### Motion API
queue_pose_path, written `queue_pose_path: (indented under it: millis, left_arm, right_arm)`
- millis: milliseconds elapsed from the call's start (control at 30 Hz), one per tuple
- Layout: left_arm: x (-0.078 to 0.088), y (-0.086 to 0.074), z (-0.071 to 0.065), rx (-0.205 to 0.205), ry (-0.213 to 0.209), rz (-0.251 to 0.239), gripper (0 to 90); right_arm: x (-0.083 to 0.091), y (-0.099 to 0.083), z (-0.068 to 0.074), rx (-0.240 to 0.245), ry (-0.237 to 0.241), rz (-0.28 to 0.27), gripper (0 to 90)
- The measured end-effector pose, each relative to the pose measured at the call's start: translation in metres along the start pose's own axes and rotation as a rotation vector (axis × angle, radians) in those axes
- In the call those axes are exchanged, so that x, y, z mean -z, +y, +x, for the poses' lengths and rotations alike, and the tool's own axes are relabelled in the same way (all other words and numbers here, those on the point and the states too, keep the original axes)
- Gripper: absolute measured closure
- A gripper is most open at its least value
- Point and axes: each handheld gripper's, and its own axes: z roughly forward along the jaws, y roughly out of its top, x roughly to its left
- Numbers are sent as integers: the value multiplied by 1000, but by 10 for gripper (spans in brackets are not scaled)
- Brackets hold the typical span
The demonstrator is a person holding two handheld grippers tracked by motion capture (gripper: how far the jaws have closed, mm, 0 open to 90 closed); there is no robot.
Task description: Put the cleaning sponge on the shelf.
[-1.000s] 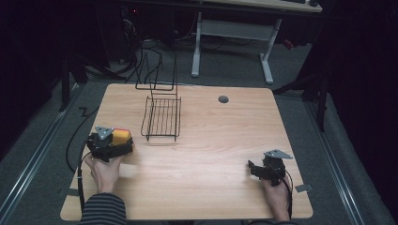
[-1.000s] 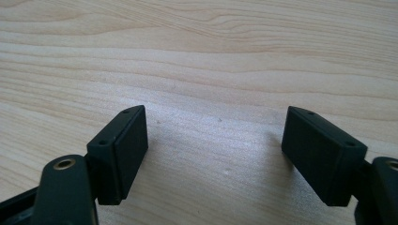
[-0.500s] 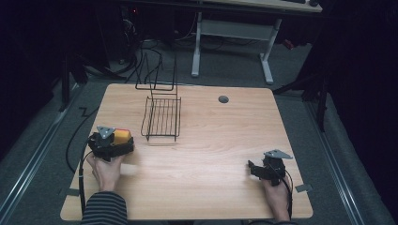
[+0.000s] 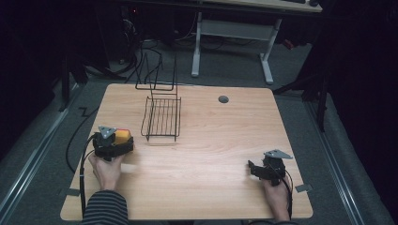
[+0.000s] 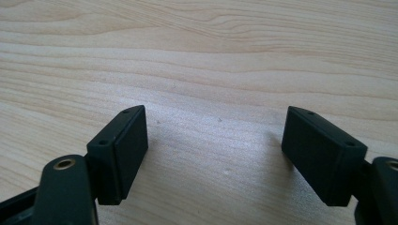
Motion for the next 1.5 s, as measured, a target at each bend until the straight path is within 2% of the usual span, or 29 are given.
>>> queue_pose_path:
  millis: [267,733,800,1000,1067,1267,1333,1500]
  left_arm:
    - [-1,-1,-1,-13,-23,11,203]
    - [1,-1,-1,-22,-34,0,225]
    - [3,0,-1,-25,-38,-12,226]
    - [7,0,-1,-38,-53,-5,227]
    - [9,0,-2,-43,-44,-8,226]
    - [14,1,-1,-42,-58,-19,226]
    - [16,2,0,-41,-63,-12,227]
    - [18,1,-1,-66,-71,13,227]
  right_arm:
    - [0,0,0,0,0,0,232]
    - [0,0,0,0,0,0,232]
    - [0,0,0,0,0,0,232]
    - [0,0,0,2,0,0,232]
    - [0,0,0,2,0,0,232]
    - [0,0,0,1,0,1,232]
    - [0,0,0,1,0,1,232]
    - [0,0,0,1,0,1,232]
